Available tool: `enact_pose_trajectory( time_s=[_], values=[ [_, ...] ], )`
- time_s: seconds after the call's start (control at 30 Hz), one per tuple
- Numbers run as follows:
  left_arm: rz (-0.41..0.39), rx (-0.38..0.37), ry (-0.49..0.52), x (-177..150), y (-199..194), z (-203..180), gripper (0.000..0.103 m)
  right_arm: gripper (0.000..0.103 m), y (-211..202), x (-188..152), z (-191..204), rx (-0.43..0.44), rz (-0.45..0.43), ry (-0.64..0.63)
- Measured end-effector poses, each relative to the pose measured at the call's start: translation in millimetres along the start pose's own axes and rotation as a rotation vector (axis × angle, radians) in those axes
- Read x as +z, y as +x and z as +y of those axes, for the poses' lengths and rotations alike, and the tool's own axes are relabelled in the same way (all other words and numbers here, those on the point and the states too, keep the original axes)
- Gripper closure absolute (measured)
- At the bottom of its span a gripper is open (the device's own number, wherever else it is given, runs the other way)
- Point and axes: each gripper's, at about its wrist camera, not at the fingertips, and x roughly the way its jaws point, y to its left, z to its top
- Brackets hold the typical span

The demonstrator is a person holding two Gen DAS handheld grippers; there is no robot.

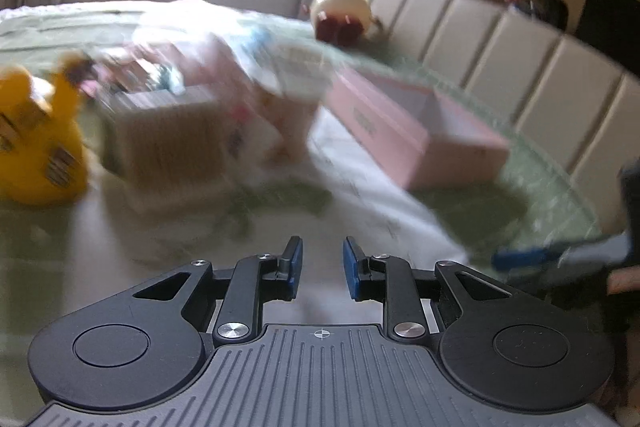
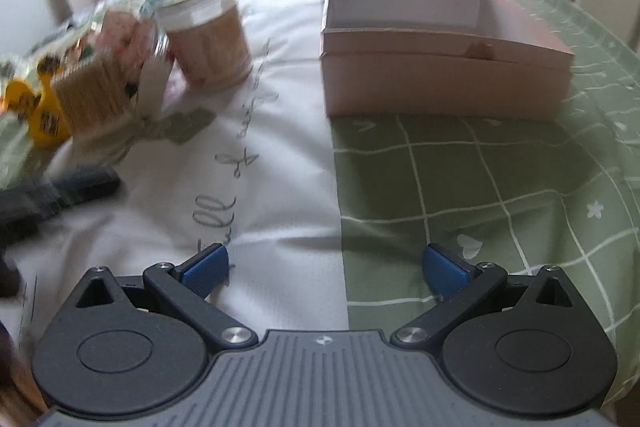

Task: Organize soft objects
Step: 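Grasp the yellow rubber duck with the left gripper while the right grasps the cotton swab pack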

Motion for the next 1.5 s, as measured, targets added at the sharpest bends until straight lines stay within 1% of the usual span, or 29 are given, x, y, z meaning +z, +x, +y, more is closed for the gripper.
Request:
enact_pose_trajectory(
  time_s=[0.07,0.13,0.17,0.23,0.27,0.3,0.33,0.4,0.5,0.6,0.63,0.7,0.77,0.87,0.93,1.03,1.17,1.23,1.27,1.33,1.43,1.5],
  values=[
    [-0.072,0.024,0.003,18,-23,19,0.078,0.0,3,3,6,-0.025,0.019,-0.002],
    [-0.172,0.098,0.0,35,-48,45,0.078,0.0,2,3,14,-0.022,0.014,-0.025],
    [-0.22,0.151,-0.008,43,-59,61,0.078,0.0,2,4,21,-0.021,0.004,-0.053],
    [-0.276,0.235,-0.022,52,-75,88,0.078,0.001,-2,4,38,-0.038,-0.041,-0.126],
    [-0.299,0.265,-0.021,53,-81,98,0.078,0.001,-5,5,46,-0.039,-0.067,-0.159],
    [-0.321,0.271,-0.002,53,-86,107,0.078,0.001,-9,5,55,-0.03,-0.096,-0.19],
    [-0.324,0.25,0.031,52,-88,112,0.078,0.001,-12,5,64,-0.016,-0.122,-0.215],
    [-0.302,0.195,0.103,49,-88,118,0.077,0.001,-18,7,77,0.017,-0.156,-0.254],
    [-0.238,0.199,0.131,49,-76,124,0.077,0.001,-24,12,88,0.059,-0.178,-0.283],
    [-0.138,0.177,0.141,49,-56,129,0.077,0.001,-27,10,89,0.089,-0.187,-0.281],
    [-0.129,0.181,0.149,47,-51,130,0.075,0.001,-26,9,90,0.094,-0.185,-0.278],
    [-0.134,0.203,0.152,44,-49,131,0.073,0.001,-29,5,89,0.1,-0.185,-0.272],
    [-0.134,0.196,0.155,42,-46,132,0.072,0.001,-30,2,88,0.102,-0.184,-0.27],
    [-0.129,0.186,0.235,38,-45,125,0.069,0.001,-29,-1,88,0.112,-0.187,-0.268],
    [-0.12,0.171,0.31,35,-45,119,0.069,0.001,-27,-1,87,0.124,-0.186,-0.263],
    [-0.107,0.175,0.378,34,-44,118,0.069,0.001,-24,-2,88,0.132,-0.185,-0.26],
    [-0.066,0.236,0.382,34,-33,123,0.069,0.001,-21,-4,95,0.147,-0.189,-0.278],
    [-0.049,0.244,0.35,36,-27,129,0.069,0.001,-22,-6,99,0.148,-0.204,-0.291],
    [-0.045,0.242,0.331,37,-26,131,0.072,0.001,-23,-7,100,0.145,-0.218,-0.298],
    [-0.054,0.241,0.296,37,-26,136,0.075,0.001,-26,-5,106,0.131,-0.262,-0.316],
    [-0.116,0.219,0.192,33,-32,144,0.078,0.001,-29,3,125,0.123,-0.382,-0.36],
    [-0.139,0.227,0.158,29,-34,147,0.079,0.001,-24,14,144,0.117,-0.43,-0.372]
  ],
)
